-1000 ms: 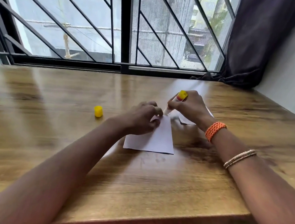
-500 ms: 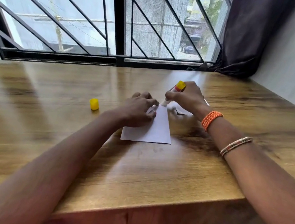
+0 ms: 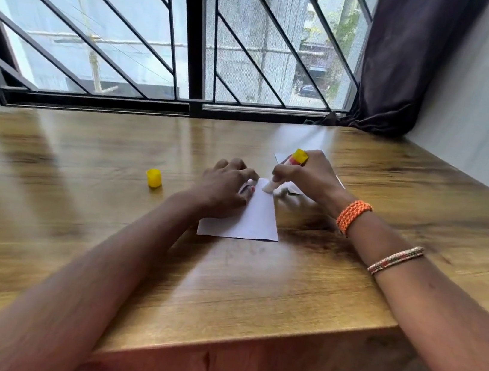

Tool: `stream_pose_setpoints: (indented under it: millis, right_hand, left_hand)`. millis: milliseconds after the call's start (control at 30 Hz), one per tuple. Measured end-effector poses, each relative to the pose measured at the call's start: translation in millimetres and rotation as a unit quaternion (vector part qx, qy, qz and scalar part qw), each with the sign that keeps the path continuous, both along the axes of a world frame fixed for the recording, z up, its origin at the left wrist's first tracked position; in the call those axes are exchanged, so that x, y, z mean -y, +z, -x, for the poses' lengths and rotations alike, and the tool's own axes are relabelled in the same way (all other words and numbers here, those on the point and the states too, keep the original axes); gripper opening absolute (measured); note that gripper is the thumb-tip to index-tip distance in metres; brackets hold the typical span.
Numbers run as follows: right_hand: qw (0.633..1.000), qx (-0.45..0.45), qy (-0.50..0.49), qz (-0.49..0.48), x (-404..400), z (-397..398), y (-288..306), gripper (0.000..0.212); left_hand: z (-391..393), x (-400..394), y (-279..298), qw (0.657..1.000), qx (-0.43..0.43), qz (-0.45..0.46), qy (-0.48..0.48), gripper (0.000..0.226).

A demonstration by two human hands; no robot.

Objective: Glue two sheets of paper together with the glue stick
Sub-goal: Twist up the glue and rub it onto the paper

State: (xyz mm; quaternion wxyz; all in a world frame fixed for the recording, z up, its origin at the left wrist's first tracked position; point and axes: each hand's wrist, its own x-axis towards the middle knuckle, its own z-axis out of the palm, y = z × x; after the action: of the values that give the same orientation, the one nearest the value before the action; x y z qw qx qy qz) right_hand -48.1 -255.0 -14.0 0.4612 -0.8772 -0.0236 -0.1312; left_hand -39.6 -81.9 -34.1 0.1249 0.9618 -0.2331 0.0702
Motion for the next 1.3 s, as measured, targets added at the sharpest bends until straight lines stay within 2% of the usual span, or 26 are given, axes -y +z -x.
stream_pose_setpoints:
  millis: [167, 367, 567, 800, 1000, 1167, 1300]
  right_hand:
    - [0.999, 0.011, -0.027, 0.032, 3.5, -4.5, -1.3, 0.015]
    - [0.999, 0.008, -0.030, 0.037, 0.9, -4.8, -0.5, 0.015]
    - [1.000, -0.008, -0.028, 0.010, -1.5, 1.3, 2.1, 0.035]
    - [1.000, -0.003, 0.016, -0.014, 1.7, 8.5, -2.0, 0.041]
    - [0.997, 0.002, 0.063, -0.044, 2.6, 23.2, -6.9, 0.026]
    - [0.993, 0.009, 0.094, -0.067, 2.7, 34.4, -8.0, 0.018]
    - [0.991, 0.003, 0.110, -0.079, 1.6, 44.8, -6.4, 0.016]
  left_hand:
    - [2.0, 0.5, -0.8, 1.000, 0.010, -0.004, -0.003, 0.037]
    - [1.5, 2.1, -0.6, 1.000, 0.014, -0.002, 0.004, 0.036]
    - [-0.3, 1.7, -2.3, 1.000, 0.009, 0.005, 0.007, 0.037]
    - [-0.6, 1.3, -3.9, 1.000, 0.016, 0.011, 0.004, 0.036]
    - [0.6, 2.1, -2.6, 1.000, 0.016, 0.010, 0.006, 0.037]
    - [4.7, 3.7, -2.0, 1.000, 0.017, 0.020, 0.006, 0.054]
    - [4.0, 3.5, -1.5, 1.000, 0.016, 0.016, 0.006, 0.052]
